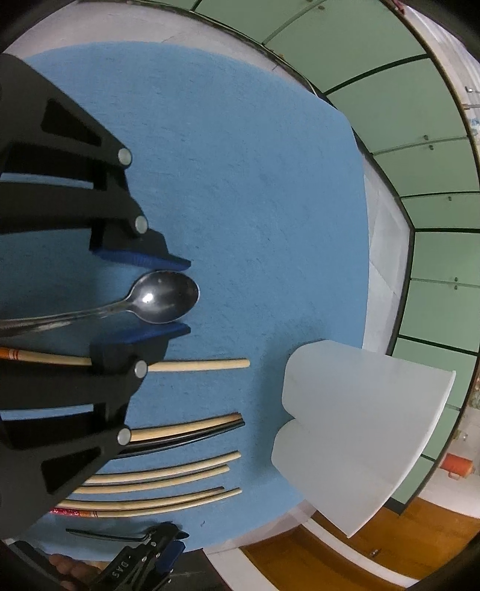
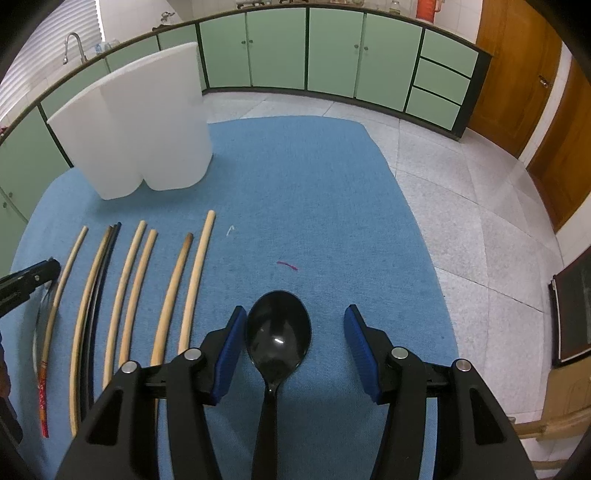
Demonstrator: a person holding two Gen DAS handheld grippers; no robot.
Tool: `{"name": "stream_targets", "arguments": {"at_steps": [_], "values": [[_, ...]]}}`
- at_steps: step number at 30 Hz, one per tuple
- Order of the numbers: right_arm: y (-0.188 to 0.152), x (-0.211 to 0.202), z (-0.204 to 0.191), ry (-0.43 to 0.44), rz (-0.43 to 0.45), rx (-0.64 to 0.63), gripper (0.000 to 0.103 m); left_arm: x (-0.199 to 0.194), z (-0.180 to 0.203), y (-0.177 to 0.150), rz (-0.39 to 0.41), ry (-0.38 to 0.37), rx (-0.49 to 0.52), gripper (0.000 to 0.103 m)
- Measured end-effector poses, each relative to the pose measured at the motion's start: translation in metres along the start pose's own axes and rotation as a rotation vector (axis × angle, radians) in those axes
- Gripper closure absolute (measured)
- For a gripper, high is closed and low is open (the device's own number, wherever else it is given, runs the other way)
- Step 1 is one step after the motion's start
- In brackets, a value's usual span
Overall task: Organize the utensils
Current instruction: 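Grasp the silver spoon with the left tool while the right tool holds the black spoon, then lift both spoons and drop them into the white utensil holder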
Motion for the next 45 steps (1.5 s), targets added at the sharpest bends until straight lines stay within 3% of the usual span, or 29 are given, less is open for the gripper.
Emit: {"name": "stream_targets", "arguments": {"at_steps": [11, 30, 32, 33, 35, 39, 45], "values": [[-0.003, -0.003, 0.005, 0.017, -0.021, 0.011, 0.049, -0.004, 0.009, -0.005, 0.028, -0.046, 0.022, 0.076], [-0.001, 0.007, -0.002, 0.022, -0.053, 0.034, 0.055, -0.004, 0.012, -0.006, 0.043, 0.006, 0.025, 0.076], [0.0, 0.007, -0.002, 0.022, -0.059, 0.031, 0.06, -0.003, 0.013, -0.006, 0.043, 0.009, 0.026, 0.076], [0.0, 0.007, -0.003, 0.03, -0.06, 0.03, 0.069, -0.002, 0.013, -0.006, 0.044, 0.012, 0.029, 0.076], [0.001, 0.006, -0.004, 0.04, -0.061, 0.028, 0.069, -0.003, 0.014, -0.006, 0.05, 0.015, 0.033, 0.076], [0.004, -0.006, -0.008, 0.07, -0.022, 0.016, 0.07, -0.013, 0.013, -0.004, 0.075, 0.009, 0.03, 0.076], [0.023, -0.046, -0.019, 0.136, 0.14, -0.021, 0.07, -0.044, 0.008, 0.004, 0.18, -0.001, 0.01, 0.076]]}}
Point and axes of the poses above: each gripper's, at about its wrist camera, not at the fingertips, and x roughly the way its jaws point, z to its right, y to its top, the point moved 9 cm from there along x, roughly the way its jaws point, and after that the axes turned 7 degrees about y, right-handed, at the moved point
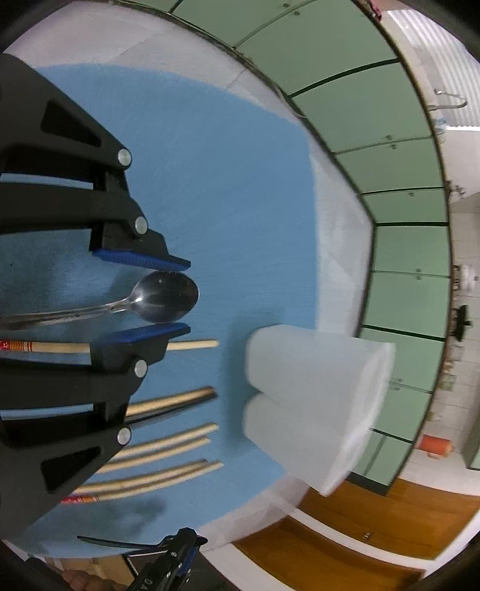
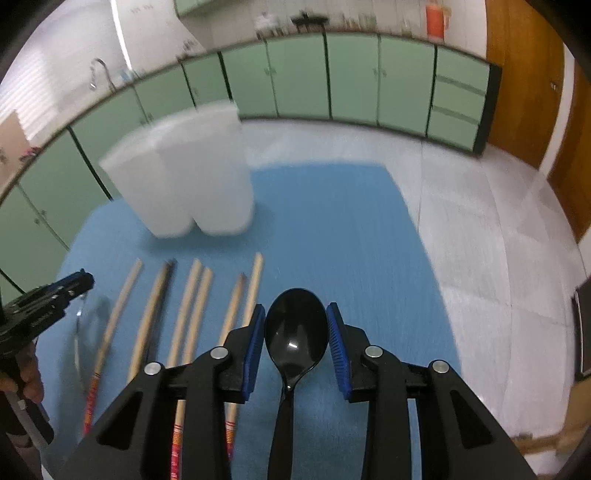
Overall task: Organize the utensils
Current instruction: 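Lift both spoons and drop them into the white utensil holder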
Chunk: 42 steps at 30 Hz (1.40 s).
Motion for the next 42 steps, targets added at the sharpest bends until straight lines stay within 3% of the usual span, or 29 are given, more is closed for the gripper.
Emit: {"name": "stream_targets", "arguments": {"at_steps": [12, 25, 36, 42], "values": [[0.068, -0.05, -0.03, 0.1, 0.268, -0.029, 0.07, -0.054, -0.006, 0.055, 0.203, -0.021, -0.058, 0.076], [0.159, -0.05, -0.052, 0.15, 0.507, -0.065, 0.07, -0.092, -0.007, 0.118, 0.38, -0.052, -0.116, 0.076], [0.218, -0.023, -0.061, 0.11, 0.622, -0.081, 0.07, -0.132, 0.021, 0.193, 0.539, -0.109, -0.116, 0.076], [0.23, 0.01, -0.062, 0.1, 0.618, -0.073, 0.07, -0.097, 0.054, 0.206, 0.515, -0.128, -0.077, 0.076]]}}
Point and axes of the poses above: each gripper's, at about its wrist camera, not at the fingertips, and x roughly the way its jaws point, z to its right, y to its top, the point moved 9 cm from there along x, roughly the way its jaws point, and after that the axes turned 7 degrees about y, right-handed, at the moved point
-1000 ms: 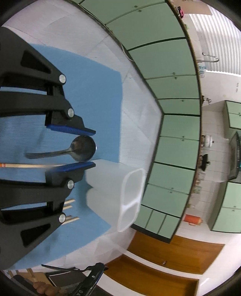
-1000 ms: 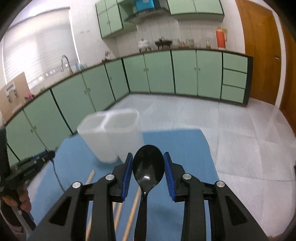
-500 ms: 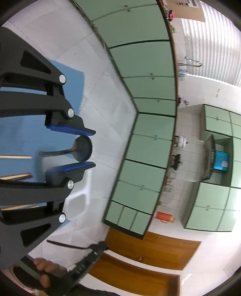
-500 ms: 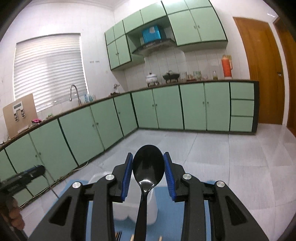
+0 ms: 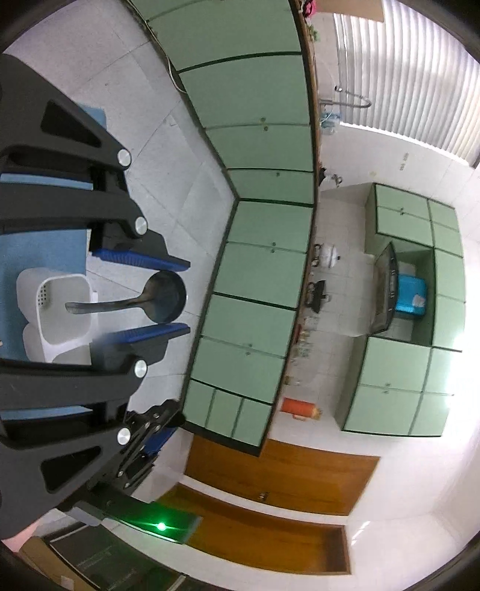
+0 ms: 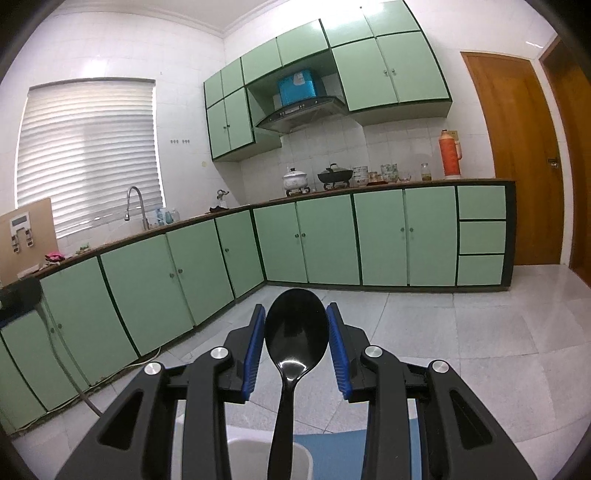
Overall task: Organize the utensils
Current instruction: 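Lift both spoons and drop them into the white utensil holder, then grasp a red-patterned chopstick with the right tool while the left tool grasps another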
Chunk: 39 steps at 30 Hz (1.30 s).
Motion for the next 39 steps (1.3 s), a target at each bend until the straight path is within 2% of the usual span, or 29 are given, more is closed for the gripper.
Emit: {"name": "stream_targets", "arguments": {"at_steps": [7, 16, 17, 19, 20, 24, 29, 32, 39], "values": [[-0.031, 0.021, 0.001, 0.014, -0.046, -0.011, 0.07, 0.055, 0.007, -0.046, -0.094, -0.012, 0.015, 0.076], [-0.064, 0.006, 0.003, 0.071, -0.107, 0.016, 0.069, 0.062, -0.005, -0.085, -0.152, -0.007, 0.03, 0.074], [-0.066, 0.003, 0.003, 0.075, -0.109, 0.016, 0.069, 0.061, -0.006, -0.086, -0.157, -0.009, 0.032, 0.071], [-0.068, -0.004, 0.002, 0.08, -0.116, 0.009, 0.067, 0.055, -0.007, -0.088, -0.155, -0.01, 0.034, 0.063], [-0.068, -0.006, 0.002, 0.081, -0.118, 0.008, 0.062, 0.052, -0.007, -0.088, -0.153, -0.011, 0.036, 0.059], [-0.065, -0.03, 0.001, 0.084, -0.113, 0.015, 0.054, 0.032, -0.009, -0.086, -0.135, -0.008, 0.053, 0.05], [-0.063, -0.068, 0.005, 0.053, -0.109, 0.03, 0.031, -0.003, -0.016, -0.09, -0.121, 0.01, 0.063, 0.031], [-0.071, -0.097, 0.008, 0.037, -0.124, 0.057, 0.021, -0.026, -0.023, -0.1, -0.135, 0.014, 0.058, 0.025], [-0.107, -0.159, 0.006, 0.011, -0.227, 0.096, 0.018, -0.074, -0.04, -0.143, -0.232, 0.044, 0.08, 0.018]]}}
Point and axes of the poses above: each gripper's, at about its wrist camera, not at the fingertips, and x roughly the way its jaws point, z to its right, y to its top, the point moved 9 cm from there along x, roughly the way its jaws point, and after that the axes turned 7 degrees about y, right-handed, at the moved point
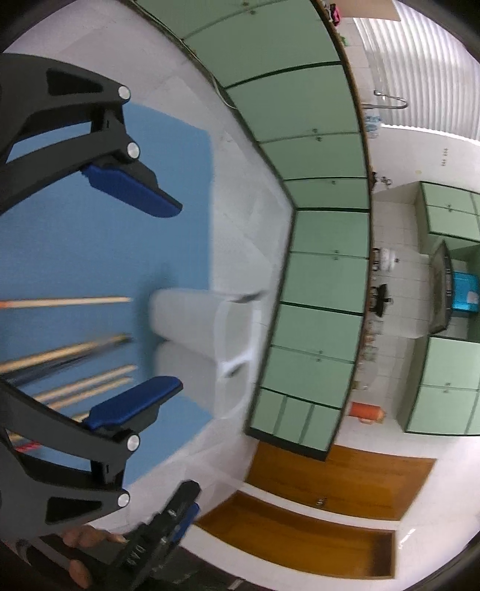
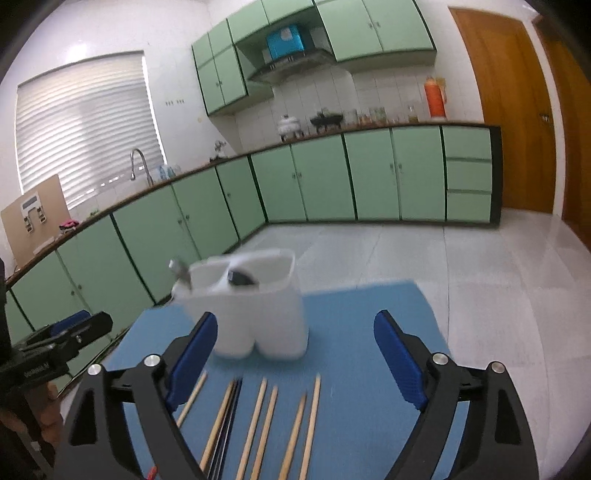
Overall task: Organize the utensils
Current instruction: 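Grasp a red-patterned chopstick with the right tool while the left tool grasps another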
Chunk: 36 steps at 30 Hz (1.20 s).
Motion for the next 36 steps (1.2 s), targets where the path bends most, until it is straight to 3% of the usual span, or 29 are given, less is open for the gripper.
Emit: {"name": "stream_targets", "arguments": {"at_steps": [10, 22, 26, 36], "values": [[-0.089, -0.06, -0.003, -0.038, -0.156, 0.01, 0.018, -0.038, -0.014, -0.103, -0.202, 0.03, 0.048, 0.017], [-0.19, -0.083, -0.002, -0.078, -0.324, 0.036, 0.049, -0.052, -0.012, -0.167, -0.288, 0.046, 0.071, 0.02], [-0.202, -0.081, -0.007, -0.078, -0.335, 0.0, 0.064, -0.05, -0.009, -0.176, -0.301, 0.055, 0.082, 0.023], [-0.205, -0.072, -0.014, -0.065, -0.34, -0.028, 0.082, -0.043, -0.005, -0.188, -0.321, 0.058, 0.063, 0.029]]}}
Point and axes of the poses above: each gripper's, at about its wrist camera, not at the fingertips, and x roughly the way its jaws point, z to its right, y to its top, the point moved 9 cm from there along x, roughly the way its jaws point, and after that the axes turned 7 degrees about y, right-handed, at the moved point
